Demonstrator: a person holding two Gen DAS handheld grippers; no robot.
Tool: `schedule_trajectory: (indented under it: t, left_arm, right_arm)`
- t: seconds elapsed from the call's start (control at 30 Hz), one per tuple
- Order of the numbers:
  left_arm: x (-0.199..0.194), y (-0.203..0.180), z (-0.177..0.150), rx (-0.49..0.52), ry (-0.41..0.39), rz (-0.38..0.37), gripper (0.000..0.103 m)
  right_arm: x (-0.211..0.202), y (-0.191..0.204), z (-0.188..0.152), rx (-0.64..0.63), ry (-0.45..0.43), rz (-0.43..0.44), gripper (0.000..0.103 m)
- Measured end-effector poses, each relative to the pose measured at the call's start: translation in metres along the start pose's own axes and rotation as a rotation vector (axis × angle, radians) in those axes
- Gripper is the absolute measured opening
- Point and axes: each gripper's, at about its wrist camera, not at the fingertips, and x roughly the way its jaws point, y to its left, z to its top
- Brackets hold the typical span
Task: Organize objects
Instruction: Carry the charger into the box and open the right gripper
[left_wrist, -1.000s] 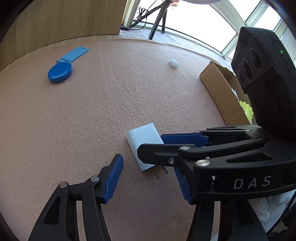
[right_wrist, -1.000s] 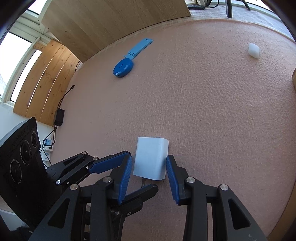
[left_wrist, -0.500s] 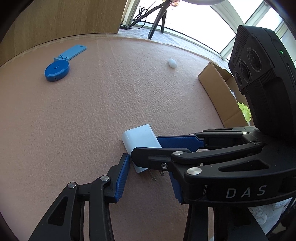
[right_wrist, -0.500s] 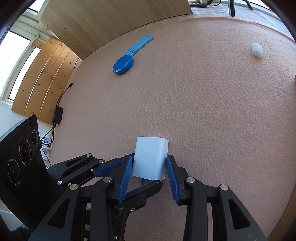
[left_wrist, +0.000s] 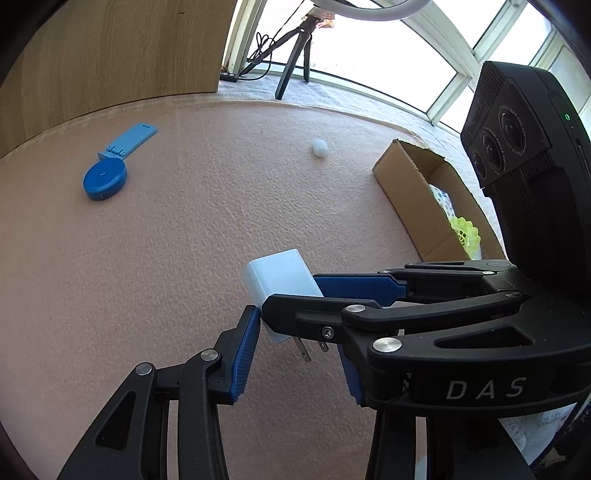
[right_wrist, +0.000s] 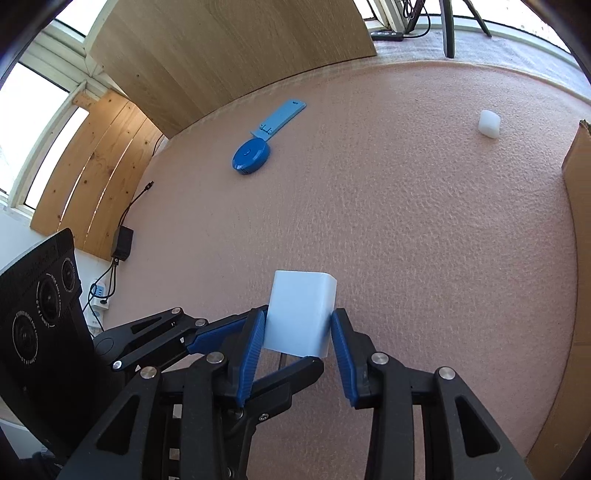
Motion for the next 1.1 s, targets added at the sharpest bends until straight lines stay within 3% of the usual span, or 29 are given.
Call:
schedule_trajectory:
  t: [0.5,0.8,1.1]
  left_arm:
    - [0.011,-0.100,0.045,0.182,-0.034,-0.089,0.045]
    - [0.041,-0.166,0.077,0.278,-0.043,-0.148,0.045]
    - [0.077,-0.203,0.101,0.317,-0.016,-0.181,0.045]
  right_arm:
    - [-0.088,-0.048,-0.007,0.079,-0.162,-0.090,0.034]
    - [-0.139,-0.101,-0.006,0.143,-0.244,-0.150,0.034]
    - [-0.161,-0.148,0.001,0.192,-0.272,-0.178,0.034]
